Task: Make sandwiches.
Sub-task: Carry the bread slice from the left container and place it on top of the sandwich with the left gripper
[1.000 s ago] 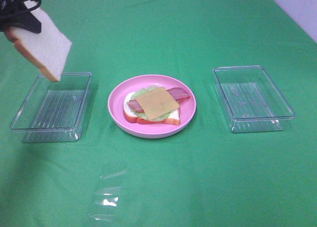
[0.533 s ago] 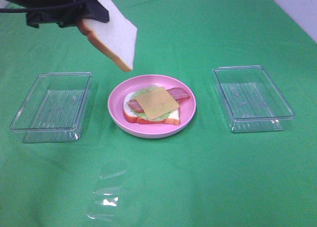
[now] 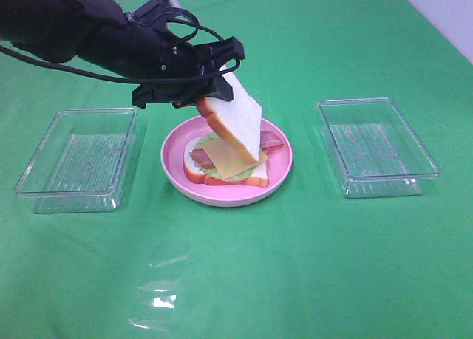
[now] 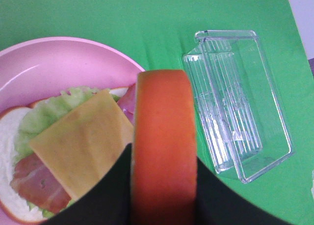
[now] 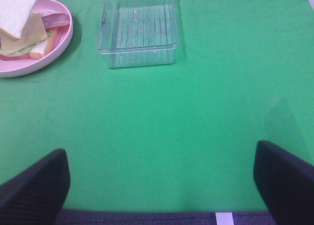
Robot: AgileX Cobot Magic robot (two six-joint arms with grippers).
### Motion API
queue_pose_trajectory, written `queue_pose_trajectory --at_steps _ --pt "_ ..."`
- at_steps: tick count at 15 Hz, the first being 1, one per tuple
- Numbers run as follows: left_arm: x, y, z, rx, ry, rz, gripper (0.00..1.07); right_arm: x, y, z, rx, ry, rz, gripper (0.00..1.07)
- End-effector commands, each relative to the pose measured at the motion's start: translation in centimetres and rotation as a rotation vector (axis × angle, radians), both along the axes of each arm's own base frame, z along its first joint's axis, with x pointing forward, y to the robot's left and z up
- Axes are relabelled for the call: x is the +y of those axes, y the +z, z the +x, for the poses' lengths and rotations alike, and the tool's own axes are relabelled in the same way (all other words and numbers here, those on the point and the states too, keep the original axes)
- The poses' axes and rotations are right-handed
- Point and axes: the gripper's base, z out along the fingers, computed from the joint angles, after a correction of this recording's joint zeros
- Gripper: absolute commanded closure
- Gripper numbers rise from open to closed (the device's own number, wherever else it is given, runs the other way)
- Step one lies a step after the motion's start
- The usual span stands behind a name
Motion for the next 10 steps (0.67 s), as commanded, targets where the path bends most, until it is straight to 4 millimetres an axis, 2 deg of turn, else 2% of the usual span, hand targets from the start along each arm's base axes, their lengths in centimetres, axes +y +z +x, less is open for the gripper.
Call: queue_pose_trajectory --at_steps 1,3,4,8,10 --pt "-0.7 -0.6 0.6 0.011 0.019 -0.025 0.92 0.0 -0.1 -0.3 -0.028 0.008 -0.003 0.09" --pt "-0.8 -1.3 0.8 0.041 0.04 -0.042 0.92 0.0 -0.1 -0.3 -0.028 0.007 -0.002 0.09" --pt "-1.0 -2.4 0.9 0.094 0.075 -0.074 0.92 0.0 -0.1 -0.3 -0.028 0.007 -0.002 0.09" --pt "-1.0 -3.6 1.2 0.129 0.123 -0.098 0.91 0.0 -0.1 -0.3 -0.028 0.007 -0.002 0.09" --pt "-1.0 -3.9 1.3 0.128 0.131 -0.093 0.86 0.0 -0.1 -0.3 -0.028 0.007 -0.002 0.09"
